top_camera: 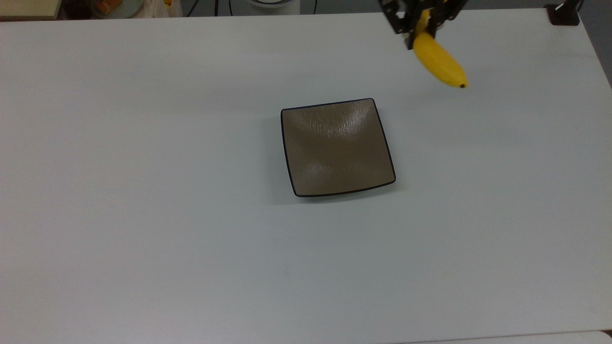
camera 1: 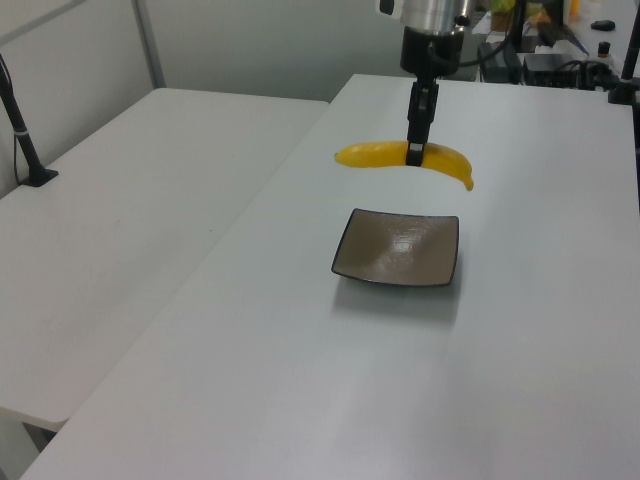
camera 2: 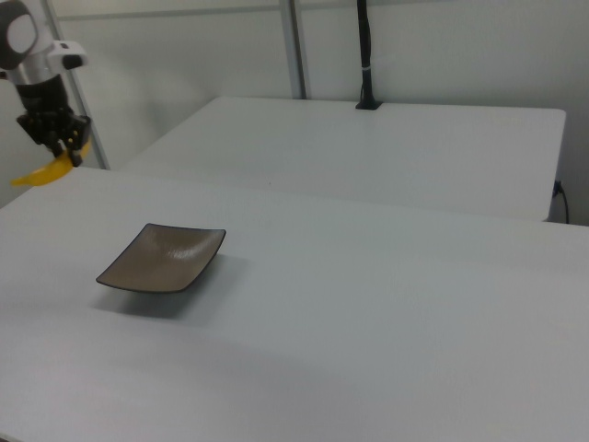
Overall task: Bananas placed on a ceramic plate
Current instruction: 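Lift the grasped banana up off the table, then carry the banana over the dark square plate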
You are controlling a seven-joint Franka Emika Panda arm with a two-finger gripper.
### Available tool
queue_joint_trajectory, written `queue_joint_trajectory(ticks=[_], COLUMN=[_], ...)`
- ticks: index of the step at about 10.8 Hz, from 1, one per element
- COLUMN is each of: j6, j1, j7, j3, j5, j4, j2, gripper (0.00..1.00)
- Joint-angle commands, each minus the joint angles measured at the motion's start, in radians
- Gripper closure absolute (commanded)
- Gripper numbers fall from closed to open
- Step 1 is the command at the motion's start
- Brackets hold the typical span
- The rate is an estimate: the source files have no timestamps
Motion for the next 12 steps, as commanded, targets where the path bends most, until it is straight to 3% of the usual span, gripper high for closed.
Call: queue_joint_trajectory(ticks=[1,3,5,9,12], j6=[-0.020,-0.011,0.012,0.176,0.276], j1=[-0.133,-0.191,-0.222,-0.233,-0.242], j7=[-0.235,-0.358,-0.380,-0.328,-0.204], j3=[0.003,0.003,0.001,-0.003,-0.008], j5=[0.059,0.074,0.106,0.167,0.210], j4=[-0.059,-0.099,-0.133,-0.246,-0.312], j2=[-0.021,-0.010,0.007,0.022,0.045], gripper=[0.81,0.81,0.81,0.81,0.82])
